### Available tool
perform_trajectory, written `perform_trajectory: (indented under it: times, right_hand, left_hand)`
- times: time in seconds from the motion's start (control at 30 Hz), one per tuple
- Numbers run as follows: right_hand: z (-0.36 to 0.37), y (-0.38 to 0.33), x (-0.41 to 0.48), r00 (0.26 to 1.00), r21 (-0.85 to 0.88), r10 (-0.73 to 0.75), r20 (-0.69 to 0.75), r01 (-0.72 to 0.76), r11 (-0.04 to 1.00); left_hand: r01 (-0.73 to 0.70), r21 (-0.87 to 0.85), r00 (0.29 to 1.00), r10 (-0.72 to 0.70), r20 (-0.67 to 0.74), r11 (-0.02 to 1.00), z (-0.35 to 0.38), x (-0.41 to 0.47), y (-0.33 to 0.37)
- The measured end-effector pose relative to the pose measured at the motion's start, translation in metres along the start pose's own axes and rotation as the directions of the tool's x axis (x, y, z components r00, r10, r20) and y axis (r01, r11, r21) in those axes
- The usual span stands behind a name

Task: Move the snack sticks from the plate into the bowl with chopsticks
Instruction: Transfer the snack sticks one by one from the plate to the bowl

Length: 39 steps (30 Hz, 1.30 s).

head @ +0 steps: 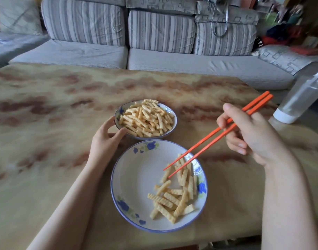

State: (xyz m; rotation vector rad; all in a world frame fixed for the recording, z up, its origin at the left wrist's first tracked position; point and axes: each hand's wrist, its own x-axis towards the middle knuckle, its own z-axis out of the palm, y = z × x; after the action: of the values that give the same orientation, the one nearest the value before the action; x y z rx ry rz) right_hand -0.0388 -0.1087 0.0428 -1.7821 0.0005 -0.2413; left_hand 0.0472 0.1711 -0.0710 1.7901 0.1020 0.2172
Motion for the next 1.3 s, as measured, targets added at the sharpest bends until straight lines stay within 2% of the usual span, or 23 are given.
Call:
perform_trajectory:
  times: [0.17, 0.43, 0.63, 0.77, 0.9, 1.3]
  right_hand:
    - [0.009, 0.005, 0.004, 0.999, 0.098, 0.0, -0.032, 0.004, 0.995]
    - [0.019, 0.005, 0.012, 0.979, 0.386, -0.003, -0.206, 0.084, 0.919]
    - [0.036, 0.009, 0.022, 0.901, 0.537, 0.082, -0.425, 0.178, 0.825]
    - [0.053, 0.014, 0.032, 0.837, 0.505, 0.107, -0.537, 0.217, 0.836]
    - [0.065, 0.024, 0.044, 0.804, 0.444, 0.066, -0.591, 0.257, 0.858]
    - [0.065, 0.028, 0.041, 0.879, 0.308, -0.038, -0.474, 0.206, 0.929]
  left_hand:
    - [0.002, -0.001, 1.0, -0.002, -0.002, 1.0, 0.0, 0.0, -0.001]
    - [-0.005, 0.022, 1.0, 0.005, -0.009, 1.0, -0.001, -0.001, 0.001]
    - [0.008, 0.001, 1.0, -0.008, -0.006, 1.0, 0.0, -0.001, 0.0]
    - [0.004, 0.001, 1.0, -0.004, -0.006, 1.0, 0.0, -0.001, 0.001]
    - [0.004, -0.005, 1.0, -0.004, -0.006, 1.0, 0.0, -0.001, 0.001]
    - [-0.024, 0.023, 1.0, 0.024, 0.0, 0.999, -0.001, -0.001, 0.001]
